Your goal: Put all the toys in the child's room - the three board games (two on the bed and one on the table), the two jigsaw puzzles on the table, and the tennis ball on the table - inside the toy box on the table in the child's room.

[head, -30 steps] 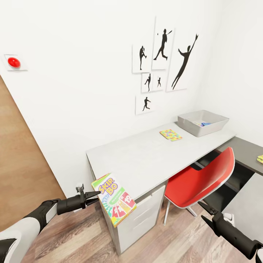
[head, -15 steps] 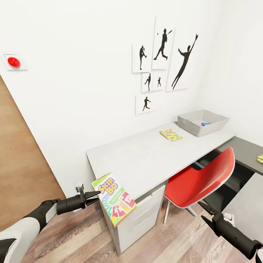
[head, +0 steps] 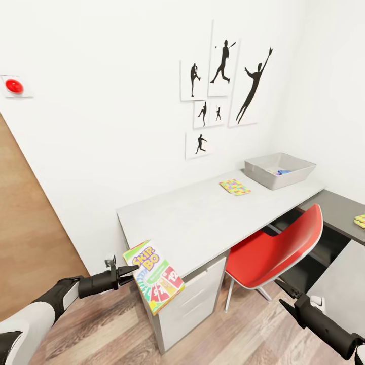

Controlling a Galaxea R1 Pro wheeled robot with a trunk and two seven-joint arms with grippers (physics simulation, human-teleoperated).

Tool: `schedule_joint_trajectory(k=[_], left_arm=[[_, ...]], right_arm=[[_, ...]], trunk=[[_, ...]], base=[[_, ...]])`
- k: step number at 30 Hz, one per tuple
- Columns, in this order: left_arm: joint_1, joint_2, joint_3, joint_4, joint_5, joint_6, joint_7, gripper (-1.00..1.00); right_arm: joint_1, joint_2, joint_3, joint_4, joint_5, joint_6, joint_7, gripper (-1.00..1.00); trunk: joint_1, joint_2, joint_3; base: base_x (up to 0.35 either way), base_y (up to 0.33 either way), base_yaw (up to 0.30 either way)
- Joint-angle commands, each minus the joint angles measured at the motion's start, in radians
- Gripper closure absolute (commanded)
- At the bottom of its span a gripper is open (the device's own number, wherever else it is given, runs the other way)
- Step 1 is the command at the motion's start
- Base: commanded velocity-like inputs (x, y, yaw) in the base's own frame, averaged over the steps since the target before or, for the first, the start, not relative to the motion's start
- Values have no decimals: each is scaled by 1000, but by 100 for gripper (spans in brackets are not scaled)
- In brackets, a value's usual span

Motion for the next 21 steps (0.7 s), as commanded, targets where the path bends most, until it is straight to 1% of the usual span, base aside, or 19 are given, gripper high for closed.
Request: schedule_joint_trajectory(k=[1,12,13,21], left_arm=[[-1,-1,5,0,-6,10,-4,-100],[-1,0,5,0,-6,10,-4,-100],[-1,0,5,0,-6,10,-4,100],[-1,0,5,0,-6,10,-4,100]], right_arm=[[-1,0,-2,0,-1,6,2,-100],[-1,0,-2,1,0,6,2,-100],[-1,0,-2,0,0,6,2,-100],[-1,0,-2,1,0,6,2,-100]], trunk=[[0,-1,-1],[0,-1,-1],[0,-1,-1],[0,-1,-1]], base=[[0,-38,0],[0,-11,0],[0,-1,0],[0,0,0]])
